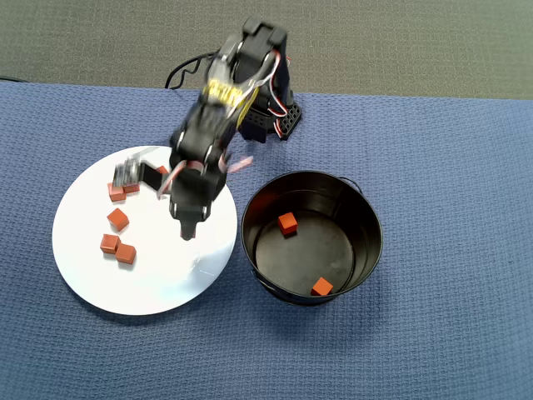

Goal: Pick up the red cubes from the white plate and place them in the black recipient

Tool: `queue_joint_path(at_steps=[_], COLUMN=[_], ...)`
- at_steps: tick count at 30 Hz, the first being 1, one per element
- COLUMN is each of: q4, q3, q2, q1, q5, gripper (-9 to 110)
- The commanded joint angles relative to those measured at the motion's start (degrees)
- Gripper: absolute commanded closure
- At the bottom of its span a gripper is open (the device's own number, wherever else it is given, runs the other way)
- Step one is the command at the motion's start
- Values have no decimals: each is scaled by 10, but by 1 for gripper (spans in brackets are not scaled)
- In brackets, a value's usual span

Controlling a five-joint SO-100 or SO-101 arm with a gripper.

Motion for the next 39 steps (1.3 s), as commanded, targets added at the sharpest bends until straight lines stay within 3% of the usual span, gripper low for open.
queue_joint_path(at_steps=[1, 8, 9, 11, 13, 20, 27, 31, 35, 39], q4=[45, 39, 31, 45, 89, 57, -4, -61, -30, -60], q3=[-4, 30, 42, 52, 38, 45, 154, 192, 201, 248], q2=[168, 253, 251, 213, 187, 221, 227, 192, 159, 136], q1=[-37, -221, -258, -345, -374, -108, 81, 160, 200, 243], q5=[78, 221, 230, 169, 122, 36, -232, -374, -407, -514], gripper=[102, 102, 97, 66, 61, 76, 76, 76, 78, 80])
